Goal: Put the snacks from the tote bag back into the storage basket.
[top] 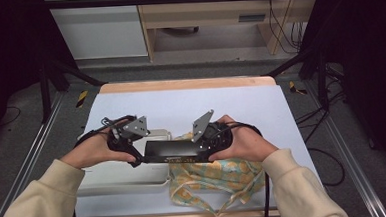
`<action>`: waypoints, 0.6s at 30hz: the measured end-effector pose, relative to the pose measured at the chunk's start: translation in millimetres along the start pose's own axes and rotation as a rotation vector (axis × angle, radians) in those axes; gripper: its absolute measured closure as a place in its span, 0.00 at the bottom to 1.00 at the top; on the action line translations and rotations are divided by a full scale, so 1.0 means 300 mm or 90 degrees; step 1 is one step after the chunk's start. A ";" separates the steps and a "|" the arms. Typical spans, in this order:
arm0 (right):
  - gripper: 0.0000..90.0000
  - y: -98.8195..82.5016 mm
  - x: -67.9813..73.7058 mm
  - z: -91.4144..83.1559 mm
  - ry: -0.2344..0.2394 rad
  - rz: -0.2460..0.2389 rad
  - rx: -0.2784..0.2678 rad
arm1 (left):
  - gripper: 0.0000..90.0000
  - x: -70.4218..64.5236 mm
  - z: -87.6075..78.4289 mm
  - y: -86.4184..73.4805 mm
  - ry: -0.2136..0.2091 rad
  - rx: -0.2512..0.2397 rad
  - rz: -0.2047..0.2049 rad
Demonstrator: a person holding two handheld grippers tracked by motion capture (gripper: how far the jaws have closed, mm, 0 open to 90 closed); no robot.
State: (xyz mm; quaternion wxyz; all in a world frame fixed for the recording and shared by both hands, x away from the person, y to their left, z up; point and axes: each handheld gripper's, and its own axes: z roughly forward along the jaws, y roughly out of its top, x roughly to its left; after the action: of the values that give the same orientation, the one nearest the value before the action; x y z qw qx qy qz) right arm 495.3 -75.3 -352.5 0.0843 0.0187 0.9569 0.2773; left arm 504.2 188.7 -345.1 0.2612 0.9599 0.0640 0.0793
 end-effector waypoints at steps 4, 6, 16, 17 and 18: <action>0.48 0.001 0.001 0.004 0.000 -0.004 0.002 | 0.17 -0.008 0.019 0.016 -0.010 0.028 0.019; 0.48 0.002 0.003 0.005 0.000 -0.005 0.004 | 0.19 -0.008 0.028 0.025 -0.020 0.039 0.023; 0.48 0.003 0.011 0.007 0.002 -0.010 0.007 | 0.33 -0.014 0.073 0.060 -0.027 0.077 0.059; 0.48 0.003 0.011 0.008 0.004 -0.012 0.008 | 0.33 -0.014 0.077 0.063 -0.027 0.085 0.069; 0.48 0.003 0.012 0.010 0.002 -0.012 0.010 | 0.38 -0.017 0.082 0.069 -0.032 0.094 0.075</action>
State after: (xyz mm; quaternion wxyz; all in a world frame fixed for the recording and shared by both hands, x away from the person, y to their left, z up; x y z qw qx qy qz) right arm 492.2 -72.6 -355.1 0.0851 0.0097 0.9594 0.2688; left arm 505.6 158.0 -356.0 0.1860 0.9803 0.0068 0.0653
